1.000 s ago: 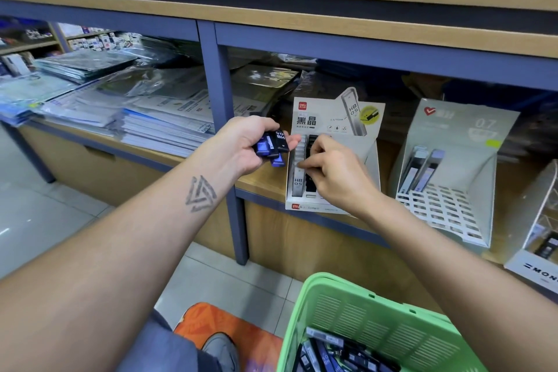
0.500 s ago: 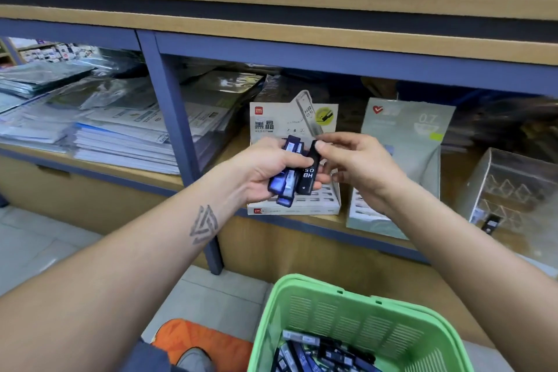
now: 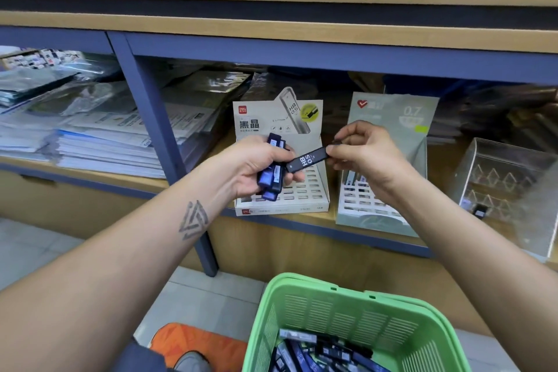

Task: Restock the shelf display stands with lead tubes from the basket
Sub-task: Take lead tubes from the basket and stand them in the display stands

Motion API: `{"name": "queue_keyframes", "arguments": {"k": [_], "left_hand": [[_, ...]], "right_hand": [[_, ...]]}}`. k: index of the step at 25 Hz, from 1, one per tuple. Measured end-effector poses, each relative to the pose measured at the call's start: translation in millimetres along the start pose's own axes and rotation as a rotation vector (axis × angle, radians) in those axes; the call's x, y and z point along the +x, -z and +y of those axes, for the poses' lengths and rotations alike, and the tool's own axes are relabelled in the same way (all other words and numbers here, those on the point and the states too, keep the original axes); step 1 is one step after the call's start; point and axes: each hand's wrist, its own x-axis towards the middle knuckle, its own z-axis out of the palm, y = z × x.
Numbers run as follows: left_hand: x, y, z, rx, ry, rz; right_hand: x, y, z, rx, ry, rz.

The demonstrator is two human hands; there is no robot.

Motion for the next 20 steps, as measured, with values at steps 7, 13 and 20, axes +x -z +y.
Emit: {"name": "queue_keyframes", "arguments": {"k": [7,13,20], "left_hand": [[1.2,17.0,6.1,0.037,-0.113,0.155],[-2.8,42.7,18.3,-0.179,-0.095,0.239],[-10.3,65.9,20.9,-0.327,0.057,0.273]], "right_hand": [[-6.4,-24.9,-1.4,-0.362,0.028,-0.384],[-1.3,-44.7,-3.6,-0.403,0.079,-0.336],[-4.8,-79.8,19.8,-0.383,0.252,-0.128]]}}
